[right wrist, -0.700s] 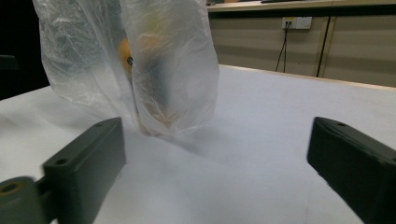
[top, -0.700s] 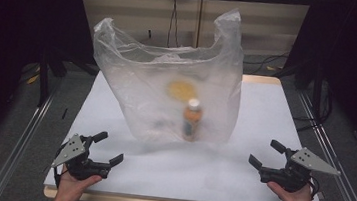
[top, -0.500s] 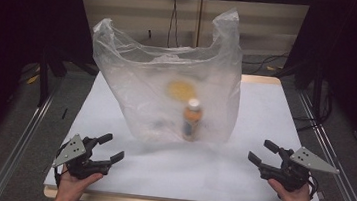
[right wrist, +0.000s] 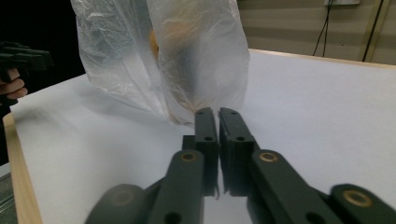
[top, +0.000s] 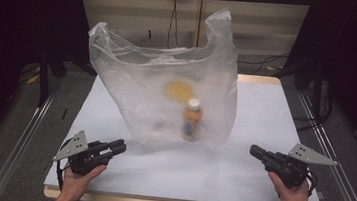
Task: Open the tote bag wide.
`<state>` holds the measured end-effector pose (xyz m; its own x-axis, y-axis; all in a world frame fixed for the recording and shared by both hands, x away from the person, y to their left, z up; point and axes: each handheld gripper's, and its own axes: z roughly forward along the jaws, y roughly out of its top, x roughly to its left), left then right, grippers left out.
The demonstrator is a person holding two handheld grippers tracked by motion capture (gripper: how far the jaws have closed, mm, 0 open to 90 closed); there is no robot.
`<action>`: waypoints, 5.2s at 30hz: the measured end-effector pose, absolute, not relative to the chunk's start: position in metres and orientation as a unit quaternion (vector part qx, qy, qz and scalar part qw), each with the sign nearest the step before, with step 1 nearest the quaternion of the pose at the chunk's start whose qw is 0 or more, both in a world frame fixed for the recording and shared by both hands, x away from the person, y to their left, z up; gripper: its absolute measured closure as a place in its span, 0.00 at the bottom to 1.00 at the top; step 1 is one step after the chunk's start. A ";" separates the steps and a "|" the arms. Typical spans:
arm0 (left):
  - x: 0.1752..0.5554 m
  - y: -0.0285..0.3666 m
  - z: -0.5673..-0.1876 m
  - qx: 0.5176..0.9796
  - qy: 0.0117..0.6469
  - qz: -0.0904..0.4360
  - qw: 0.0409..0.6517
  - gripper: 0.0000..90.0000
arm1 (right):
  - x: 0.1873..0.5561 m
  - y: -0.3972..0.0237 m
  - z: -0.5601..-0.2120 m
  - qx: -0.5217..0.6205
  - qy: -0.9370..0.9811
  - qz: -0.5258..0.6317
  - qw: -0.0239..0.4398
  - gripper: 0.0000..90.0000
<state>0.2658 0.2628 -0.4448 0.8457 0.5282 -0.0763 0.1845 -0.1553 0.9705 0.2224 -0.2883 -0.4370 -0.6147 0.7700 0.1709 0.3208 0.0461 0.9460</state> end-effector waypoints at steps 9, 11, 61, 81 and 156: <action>0.272 0.262 -0.434 0.752 0.251 0.113 0.599 1.00 | 0.236 -0.283 -0.425 0.380 0.701 0.575 0.183 1.00; 0.273 0.262 -0.433 0.751 0.252 0.119 0.598 1.00 | 0.237 -0.281 -0.423 0.377 0.704 0.574 0.184 1.00; 0.383 0.164 -0.268 0.703 0.189 0.161 0.667 1.00 | 0.335 -0.208 -0.257 0.285 0.690 0.630 0.216 1.00; 0.385 0.088 -0.298 0.744 0.157 0.114 0.640 1.00 | 0.347 -0.187 -0.224 0.251 0.683 0.655 0.204 1.00; 0.373 0.115 -0.453 0.830 0.226 0.036 0.509 1.00 | 0.348 -0.187 -0.460 0.360 0.804 0.466 0.081 1.00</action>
